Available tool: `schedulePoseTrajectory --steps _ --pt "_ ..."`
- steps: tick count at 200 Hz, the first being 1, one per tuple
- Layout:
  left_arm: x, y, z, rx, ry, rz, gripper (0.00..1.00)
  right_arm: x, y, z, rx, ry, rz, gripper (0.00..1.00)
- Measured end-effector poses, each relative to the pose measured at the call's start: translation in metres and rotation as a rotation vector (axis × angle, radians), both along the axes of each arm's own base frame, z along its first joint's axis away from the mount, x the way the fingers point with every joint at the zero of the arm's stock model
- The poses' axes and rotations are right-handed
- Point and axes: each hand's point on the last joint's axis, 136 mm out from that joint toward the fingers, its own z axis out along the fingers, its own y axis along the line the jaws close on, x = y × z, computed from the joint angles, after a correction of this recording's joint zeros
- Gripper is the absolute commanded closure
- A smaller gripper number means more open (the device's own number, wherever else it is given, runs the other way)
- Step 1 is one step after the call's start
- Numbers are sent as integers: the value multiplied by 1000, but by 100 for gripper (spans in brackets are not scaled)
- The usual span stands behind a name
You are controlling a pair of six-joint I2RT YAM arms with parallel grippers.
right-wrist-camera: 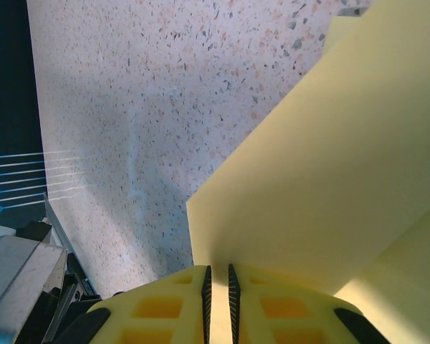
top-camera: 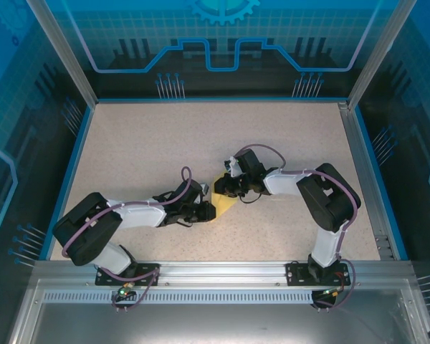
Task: Fold a paper plane with a square sheet of paper (pick it up from the middle)
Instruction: Fourth fold the wing at the center of the table.
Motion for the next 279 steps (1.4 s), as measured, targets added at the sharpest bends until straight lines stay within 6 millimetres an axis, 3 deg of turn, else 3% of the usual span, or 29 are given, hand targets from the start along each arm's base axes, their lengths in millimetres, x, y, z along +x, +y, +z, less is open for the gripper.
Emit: schedulePoseTrajectory --steps 87,209,279 --pt "-1 0 -1 2 4 1 91 0 0 0 0 0 0 83" --pt "-2 0 -2 -11 20 1 81 2 -1 -11 -18 20 -6 82" --pt "-3 1 0 -28 27 21 92 2 -2 -20 -33 39 -8 83"
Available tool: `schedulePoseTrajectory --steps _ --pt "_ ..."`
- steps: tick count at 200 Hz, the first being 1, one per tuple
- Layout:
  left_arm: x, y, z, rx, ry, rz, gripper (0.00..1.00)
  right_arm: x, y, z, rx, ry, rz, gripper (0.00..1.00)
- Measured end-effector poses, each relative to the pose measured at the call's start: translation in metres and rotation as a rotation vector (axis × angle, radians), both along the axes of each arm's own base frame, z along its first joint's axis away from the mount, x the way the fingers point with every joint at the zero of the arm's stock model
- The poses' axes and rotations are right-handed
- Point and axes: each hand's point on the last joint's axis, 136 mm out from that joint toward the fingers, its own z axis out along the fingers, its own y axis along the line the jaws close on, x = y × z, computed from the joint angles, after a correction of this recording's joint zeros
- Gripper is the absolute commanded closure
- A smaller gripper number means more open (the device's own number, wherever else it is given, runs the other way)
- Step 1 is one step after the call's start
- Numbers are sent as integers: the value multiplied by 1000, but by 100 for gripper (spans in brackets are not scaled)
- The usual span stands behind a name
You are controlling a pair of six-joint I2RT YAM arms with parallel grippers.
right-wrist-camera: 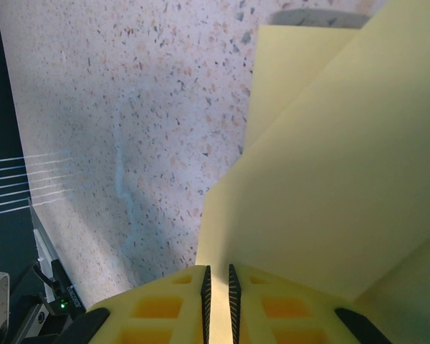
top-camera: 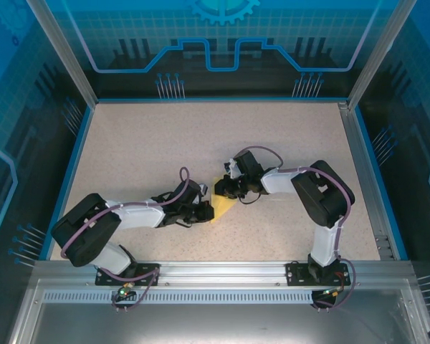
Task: Fold a paper plane with a square sheet of paper (pick it up from the middle)
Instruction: Fourth fold the wing at the center of the table.
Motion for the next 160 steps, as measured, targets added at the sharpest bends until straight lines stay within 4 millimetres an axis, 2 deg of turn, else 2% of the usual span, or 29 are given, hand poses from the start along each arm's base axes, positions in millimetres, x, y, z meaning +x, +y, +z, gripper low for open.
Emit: schedulePoseTrajectory --steps 52,160 --pt "0 1 -1 2 3 2 99 1 -1 -2 -7 -1 -5 83" --pt "-1 2 -7 7 31 22 97 1 -3 -9 -24 7 -11 83"
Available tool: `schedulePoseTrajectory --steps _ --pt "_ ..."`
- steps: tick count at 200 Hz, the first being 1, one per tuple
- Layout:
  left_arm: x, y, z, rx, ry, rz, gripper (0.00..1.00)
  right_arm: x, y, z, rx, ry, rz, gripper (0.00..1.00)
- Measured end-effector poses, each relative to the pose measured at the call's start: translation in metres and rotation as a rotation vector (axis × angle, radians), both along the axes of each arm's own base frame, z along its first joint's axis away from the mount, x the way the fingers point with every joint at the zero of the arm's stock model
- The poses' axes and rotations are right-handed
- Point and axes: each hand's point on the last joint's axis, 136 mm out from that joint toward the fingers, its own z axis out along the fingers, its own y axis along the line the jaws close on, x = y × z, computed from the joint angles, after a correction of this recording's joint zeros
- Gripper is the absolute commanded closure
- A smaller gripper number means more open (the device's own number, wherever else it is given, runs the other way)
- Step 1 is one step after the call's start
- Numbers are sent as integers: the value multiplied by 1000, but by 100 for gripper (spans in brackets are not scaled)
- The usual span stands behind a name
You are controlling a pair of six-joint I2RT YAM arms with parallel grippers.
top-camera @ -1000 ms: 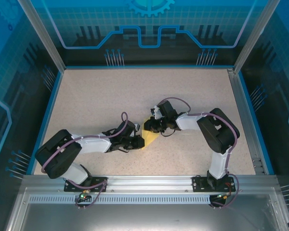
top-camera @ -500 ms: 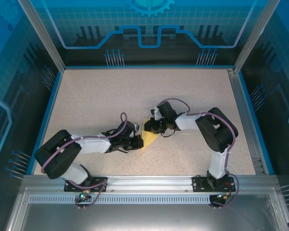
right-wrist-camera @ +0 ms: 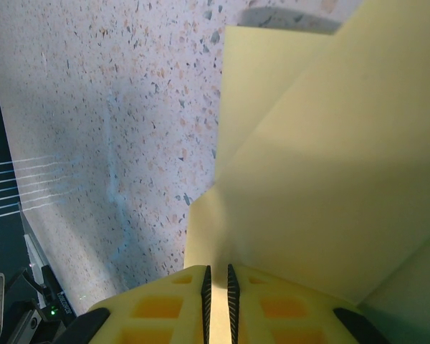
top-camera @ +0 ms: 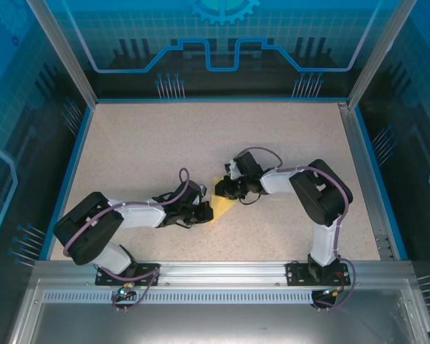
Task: Fold a paper plane with a square sheet of paper (pick it up from the middle)
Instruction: Fourth fold the wing at the center of the table.
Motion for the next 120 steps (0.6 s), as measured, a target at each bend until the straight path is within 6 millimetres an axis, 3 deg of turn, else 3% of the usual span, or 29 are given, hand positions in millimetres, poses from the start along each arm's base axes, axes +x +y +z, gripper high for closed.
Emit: schedulePoseTrajectory --steps 67,120 --pt "0 0 0 0 0 -1 100 1 1 4 13 0 -9 79" --pt "0 0 0 1 -2 -3 100 7 1 28 62 -45 -11 77"
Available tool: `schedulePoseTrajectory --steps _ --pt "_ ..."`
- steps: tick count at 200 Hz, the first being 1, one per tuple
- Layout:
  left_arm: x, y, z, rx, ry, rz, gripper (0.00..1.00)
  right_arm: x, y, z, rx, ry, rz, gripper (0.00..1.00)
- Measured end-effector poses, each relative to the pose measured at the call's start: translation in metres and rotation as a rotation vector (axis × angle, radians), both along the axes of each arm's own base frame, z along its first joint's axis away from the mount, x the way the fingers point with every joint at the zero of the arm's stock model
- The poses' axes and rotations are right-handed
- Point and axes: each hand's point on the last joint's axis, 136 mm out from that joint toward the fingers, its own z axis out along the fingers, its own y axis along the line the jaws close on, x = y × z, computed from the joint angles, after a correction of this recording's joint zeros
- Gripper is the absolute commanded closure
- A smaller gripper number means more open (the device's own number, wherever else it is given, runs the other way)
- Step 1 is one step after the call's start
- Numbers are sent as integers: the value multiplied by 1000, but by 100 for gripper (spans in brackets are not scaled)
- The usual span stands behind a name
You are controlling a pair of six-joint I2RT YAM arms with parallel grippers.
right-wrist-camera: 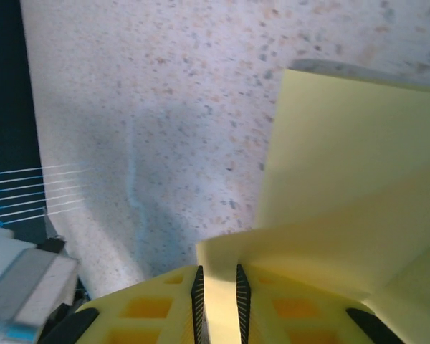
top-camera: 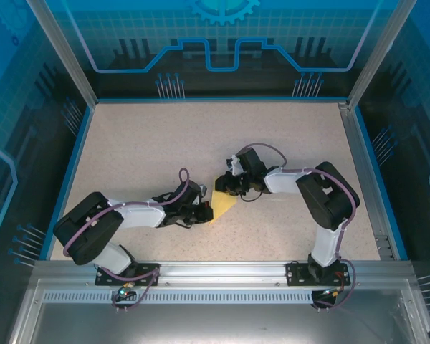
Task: Fold a paper plane with a square sheet of paper (pick it up from the middle)
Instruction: Fourth fold the wing at the center of the table.
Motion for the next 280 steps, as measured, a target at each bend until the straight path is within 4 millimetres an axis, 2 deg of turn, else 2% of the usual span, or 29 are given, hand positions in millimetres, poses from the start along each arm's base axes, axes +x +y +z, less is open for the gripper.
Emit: schedulePoseTrajectory --steps 105,133,179,218,226,233,252,270,280 --pt "1 -3 -1 1 0 -26 100 -10 10 3 15 8 42 77" --pt "0 -4 0 -2 3 -29 100 -7 6 -4 -16 12 22 77" --pt "0 -4 -1 -2 3 -31 100 -5 0 -27 -79 45 -4 78" --pt "0 -5 -1 -6 10 -34 100 -3 -1 -27 -84 43 -10 79" --pt "0 -5 -1 -7 10 -34 97 -3 -1 -27 -83 43 -10 79" --pt "0 -5 -1 -7 10 -34 90 -3 -1 -27 -83 43 -10 79" --pt "1 -4 -1 -5 12 -31 83 -3 -1 -27 -82 43 -10 79" --pt "1 -3 3 -8 12 -23 70 -3 -1 -27 -82 42 -9 79" --pt "0 -1 6 -8 16 -14 67 -3 -1 -27 -81 42 -9 79"
